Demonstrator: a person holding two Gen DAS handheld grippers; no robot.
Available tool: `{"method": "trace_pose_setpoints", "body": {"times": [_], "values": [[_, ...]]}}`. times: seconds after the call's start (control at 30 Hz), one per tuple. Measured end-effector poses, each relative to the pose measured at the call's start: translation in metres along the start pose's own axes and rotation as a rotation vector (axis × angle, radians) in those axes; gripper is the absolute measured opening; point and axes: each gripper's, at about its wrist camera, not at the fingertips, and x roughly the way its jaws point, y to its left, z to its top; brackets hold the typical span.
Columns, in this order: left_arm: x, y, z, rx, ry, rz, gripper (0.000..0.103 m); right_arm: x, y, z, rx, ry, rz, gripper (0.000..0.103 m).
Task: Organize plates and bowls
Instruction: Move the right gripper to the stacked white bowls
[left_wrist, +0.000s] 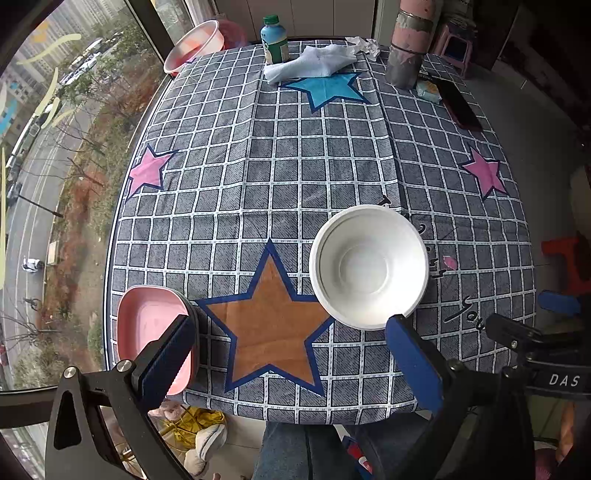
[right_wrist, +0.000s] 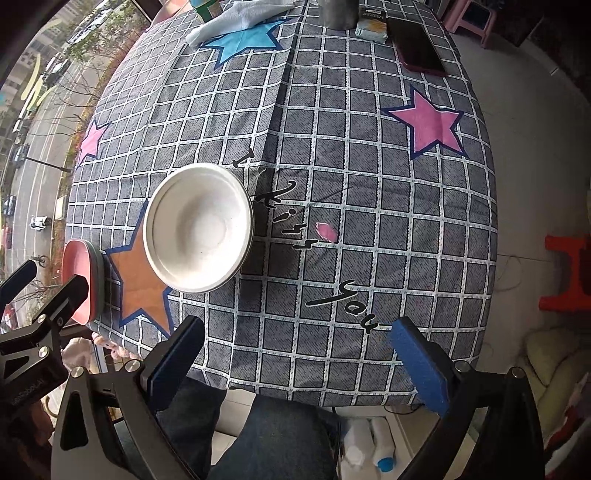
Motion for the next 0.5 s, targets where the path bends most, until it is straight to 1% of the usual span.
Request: {"method": "trace_pose_setpoints", "body": {"times": [0.17, 0.33, 0.5], "values": [[-0.002, -0.007, -0.003, 0.019, -0.002, -0.039, 0.103, 0.001, -0.007, -0.006, 0.023, 0.01, -0.003, 0.101], [-0.003, -0.017, -0.008, 0.051, 0.007, -0.068, 0.103, 0.001, -0.008, -0.01, 0.018, 0.017, -0.007, 0.101], [-0.002, -0.024, -0.014, 0.075, 0.014, -0.069, 0.103, 0.003, -0.009, -0.016, 0.019, 0.024, -0.007, 0.101]]}}
